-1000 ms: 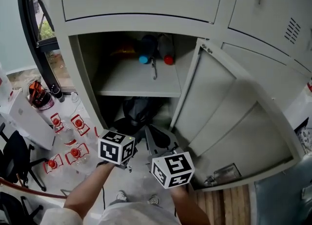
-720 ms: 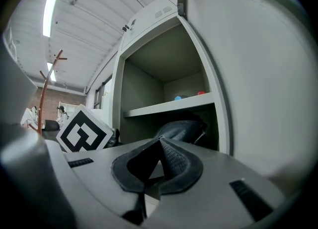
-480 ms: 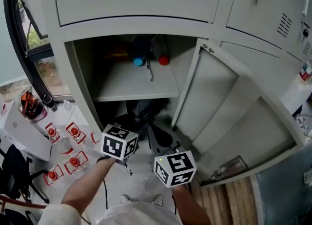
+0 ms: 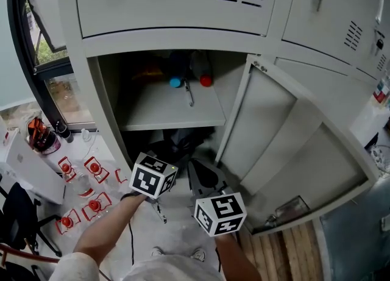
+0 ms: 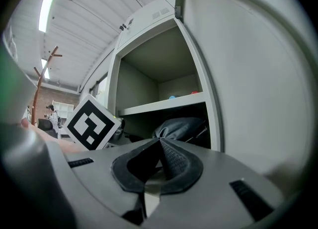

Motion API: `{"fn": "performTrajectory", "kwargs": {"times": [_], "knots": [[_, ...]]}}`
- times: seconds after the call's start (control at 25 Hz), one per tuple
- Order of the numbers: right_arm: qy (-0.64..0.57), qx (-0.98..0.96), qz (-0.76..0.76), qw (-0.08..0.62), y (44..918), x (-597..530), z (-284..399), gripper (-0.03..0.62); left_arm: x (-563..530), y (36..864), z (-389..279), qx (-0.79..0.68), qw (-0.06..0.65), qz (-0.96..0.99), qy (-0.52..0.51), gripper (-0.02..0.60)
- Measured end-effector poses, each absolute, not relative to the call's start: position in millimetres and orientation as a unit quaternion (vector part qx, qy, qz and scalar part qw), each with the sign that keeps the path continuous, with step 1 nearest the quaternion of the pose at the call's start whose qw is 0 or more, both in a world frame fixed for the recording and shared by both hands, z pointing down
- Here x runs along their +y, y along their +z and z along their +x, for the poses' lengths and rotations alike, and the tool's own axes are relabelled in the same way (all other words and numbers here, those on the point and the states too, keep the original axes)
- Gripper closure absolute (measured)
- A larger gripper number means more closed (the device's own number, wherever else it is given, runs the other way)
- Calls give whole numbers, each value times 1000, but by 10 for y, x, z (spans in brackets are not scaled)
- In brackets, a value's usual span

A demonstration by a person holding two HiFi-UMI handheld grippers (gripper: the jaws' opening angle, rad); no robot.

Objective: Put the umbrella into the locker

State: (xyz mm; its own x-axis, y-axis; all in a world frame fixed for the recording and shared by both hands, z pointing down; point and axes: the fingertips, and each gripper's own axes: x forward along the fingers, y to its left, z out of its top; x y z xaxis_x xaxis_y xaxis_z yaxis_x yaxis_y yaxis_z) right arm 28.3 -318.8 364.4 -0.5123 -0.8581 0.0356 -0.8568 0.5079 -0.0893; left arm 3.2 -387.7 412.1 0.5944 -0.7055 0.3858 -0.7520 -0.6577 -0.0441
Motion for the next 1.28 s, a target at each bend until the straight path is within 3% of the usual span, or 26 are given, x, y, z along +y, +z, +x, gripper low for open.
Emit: {"fn": "performTrajectory", "kwargs": {"times": [0.76, 1.28], "knots": [[-43, 865, -500, 1, 3661, -3210, 315, 591, -4260, 4215, 38, -411, -28, 876, 251, 330], [-43, 863, -503, -2, 3663, -3243, 331, 591, -4432, 4246, 54, -413, -36, 865, 282, 330]]}}
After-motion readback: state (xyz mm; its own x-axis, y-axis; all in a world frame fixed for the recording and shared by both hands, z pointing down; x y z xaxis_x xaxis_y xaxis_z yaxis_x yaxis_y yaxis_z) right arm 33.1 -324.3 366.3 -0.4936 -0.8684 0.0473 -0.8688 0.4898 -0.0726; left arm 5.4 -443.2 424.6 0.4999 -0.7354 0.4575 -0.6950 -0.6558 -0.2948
